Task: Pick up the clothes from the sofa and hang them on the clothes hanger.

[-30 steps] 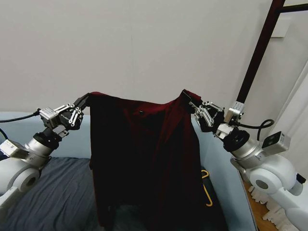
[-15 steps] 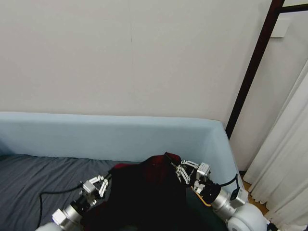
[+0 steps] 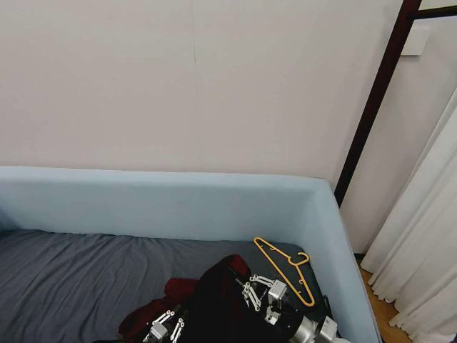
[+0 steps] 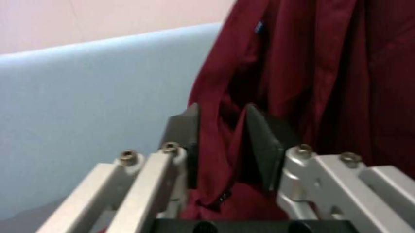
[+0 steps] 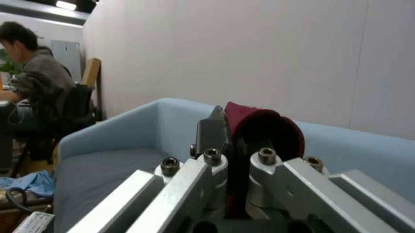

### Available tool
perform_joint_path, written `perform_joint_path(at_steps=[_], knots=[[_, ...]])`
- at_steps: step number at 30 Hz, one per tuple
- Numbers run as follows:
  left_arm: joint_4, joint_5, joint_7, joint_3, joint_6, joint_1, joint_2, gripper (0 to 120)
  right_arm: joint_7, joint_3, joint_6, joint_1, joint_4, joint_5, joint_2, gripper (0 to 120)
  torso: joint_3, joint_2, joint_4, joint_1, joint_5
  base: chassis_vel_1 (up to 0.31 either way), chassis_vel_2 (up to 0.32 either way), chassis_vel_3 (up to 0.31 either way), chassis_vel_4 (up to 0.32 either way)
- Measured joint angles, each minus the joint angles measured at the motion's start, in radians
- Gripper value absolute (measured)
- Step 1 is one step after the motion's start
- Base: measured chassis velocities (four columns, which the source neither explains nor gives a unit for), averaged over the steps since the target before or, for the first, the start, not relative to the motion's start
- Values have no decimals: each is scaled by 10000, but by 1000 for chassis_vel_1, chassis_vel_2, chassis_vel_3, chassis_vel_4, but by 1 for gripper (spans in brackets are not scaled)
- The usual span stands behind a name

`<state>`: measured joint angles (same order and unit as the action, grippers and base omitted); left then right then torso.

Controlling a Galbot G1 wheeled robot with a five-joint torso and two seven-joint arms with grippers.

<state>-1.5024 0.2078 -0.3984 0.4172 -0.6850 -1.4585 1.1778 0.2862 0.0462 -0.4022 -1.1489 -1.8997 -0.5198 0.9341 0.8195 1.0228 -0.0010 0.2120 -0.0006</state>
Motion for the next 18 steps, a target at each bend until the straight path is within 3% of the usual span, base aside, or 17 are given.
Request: perform_joint_path(at_steps=[5, 13, 15, 18], knots=[[-135, 357, -89, 163, -39, -172, -128, 53, -6, -75, 23, 133, -165, -99, -182, 0, 0, 0, -2, 0, -1, 0, 0, 0, 0], [407, 1969, -193, -23, 157, -260, 454, 81, 107, -128, 11, 113, -328, -102, -273, 0, 1, 0, -2, 0, -2, 0, 0, 0, 0], [594, 2772, -718, -49, 243, -316, 604, 92, 155, -102, -14, 107, -330, -84, -309, 0, 1, 0, -2, 1, -3, 0, 0, 0, 0], [618, 3499, -1553, 43, 323, -401, 620, 98, 179, -81, -23, 131, -315, -76, -316, 0, 2, 0, -3, 0, -3, 0, 0, 0, 0]])
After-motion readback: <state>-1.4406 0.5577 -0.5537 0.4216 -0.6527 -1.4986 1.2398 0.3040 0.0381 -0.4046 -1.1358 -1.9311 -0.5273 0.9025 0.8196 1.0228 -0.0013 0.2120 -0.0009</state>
